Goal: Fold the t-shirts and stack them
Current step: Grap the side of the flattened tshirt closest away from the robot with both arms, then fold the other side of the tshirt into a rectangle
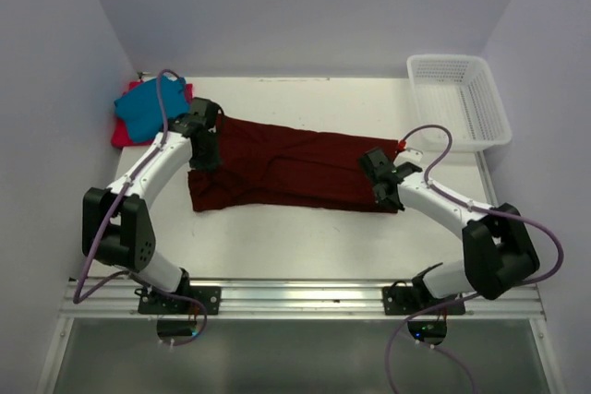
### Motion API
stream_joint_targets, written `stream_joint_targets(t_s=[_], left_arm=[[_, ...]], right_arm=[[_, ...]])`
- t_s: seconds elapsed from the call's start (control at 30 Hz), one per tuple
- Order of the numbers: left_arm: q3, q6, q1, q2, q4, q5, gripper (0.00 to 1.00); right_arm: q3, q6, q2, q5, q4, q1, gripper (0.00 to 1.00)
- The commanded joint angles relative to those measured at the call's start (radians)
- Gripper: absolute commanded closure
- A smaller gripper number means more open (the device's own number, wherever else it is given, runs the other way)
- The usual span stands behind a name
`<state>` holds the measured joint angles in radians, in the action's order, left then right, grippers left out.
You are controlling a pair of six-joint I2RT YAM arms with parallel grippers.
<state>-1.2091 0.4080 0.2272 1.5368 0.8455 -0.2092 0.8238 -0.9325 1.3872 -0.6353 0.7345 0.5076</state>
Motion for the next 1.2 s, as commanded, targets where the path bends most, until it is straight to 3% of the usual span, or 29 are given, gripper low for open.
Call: stream_joint_targets(t_s=[0.0,0.63,1.17], left_arm=[[-0.058,-0.008,-0.009,0.046,-0.106,0.017,1.00],[-0.325,-0.046,-0.009,0.235,-0.123,-0.010,1.00],[-0.414,-0.055,-0.040,0.358,-0.125,0.010,1.00]], right_arm=[[0.063,0.034,0.041,-0.049,-0.052,-0.041,1.00],[0.242,0.112,0.231,-0.075,-0.081,-0.087,1.00],[0.285,0.115,0.335,-0.081,-0.086,-0.175,1.00]])
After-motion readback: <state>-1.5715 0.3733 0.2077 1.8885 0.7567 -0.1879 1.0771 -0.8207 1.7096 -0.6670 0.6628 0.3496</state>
